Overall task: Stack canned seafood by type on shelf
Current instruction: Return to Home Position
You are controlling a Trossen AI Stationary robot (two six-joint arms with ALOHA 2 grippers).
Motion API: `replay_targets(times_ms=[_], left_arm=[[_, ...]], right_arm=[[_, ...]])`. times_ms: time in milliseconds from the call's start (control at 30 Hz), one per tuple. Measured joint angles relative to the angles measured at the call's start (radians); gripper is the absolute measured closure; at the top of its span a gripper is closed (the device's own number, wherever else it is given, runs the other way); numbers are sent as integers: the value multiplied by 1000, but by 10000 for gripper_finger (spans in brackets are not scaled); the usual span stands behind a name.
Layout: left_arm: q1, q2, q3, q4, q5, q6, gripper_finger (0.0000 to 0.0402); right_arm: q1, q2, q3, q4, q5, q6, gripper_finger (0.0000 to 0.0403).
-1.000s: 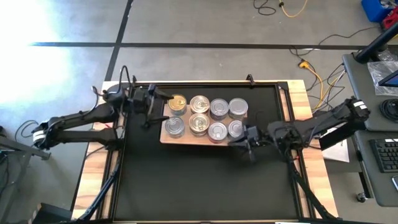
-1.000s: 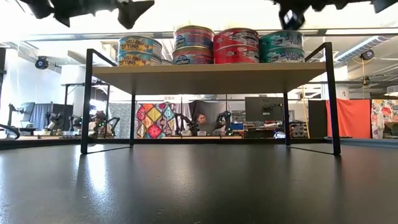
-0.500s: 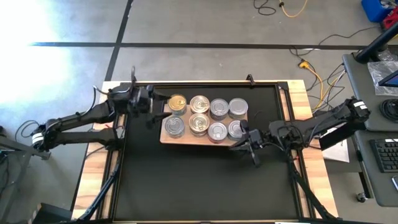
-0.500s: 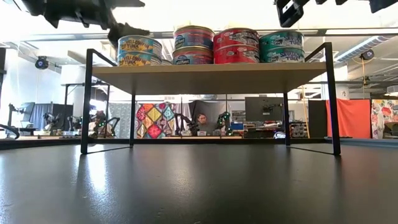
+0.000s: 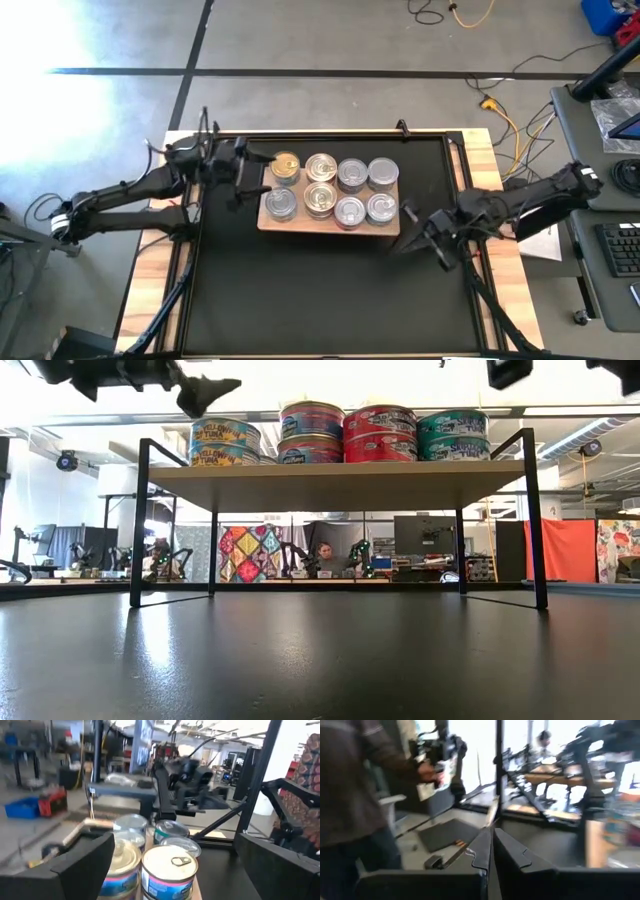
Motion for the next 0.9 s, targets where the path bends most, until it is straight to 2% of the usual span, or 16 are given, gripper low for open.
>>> replay_targets(times_ms=[267, 433, 567, 633, 733, 900], left_arm=[[-2, -146, -84, 27, 8, 84, 2], [-2, -259, -200, 112, 44, 81, 2], [-1, -372, -287, 120, 1, 69, 2], [0, -427, -325, 112, -18, 43, 2], [-1, -482, -375, 112, -21, -26, 2], [-1, -578, -451, 112, 25, -32, 2]], right_arm=[[-17, -287, -173, 21, 257, -15, 390], [-27, -485, -272, 27, 251, -35, 390], [-35, -684, -370, 11, 276, -3, 390], [-38, -682, -408, 103, 308, -9, 390], [-41, -650, -425, 112, 358, -23, 390], [-43, -643, -426, 92, 388, -36, 390]])
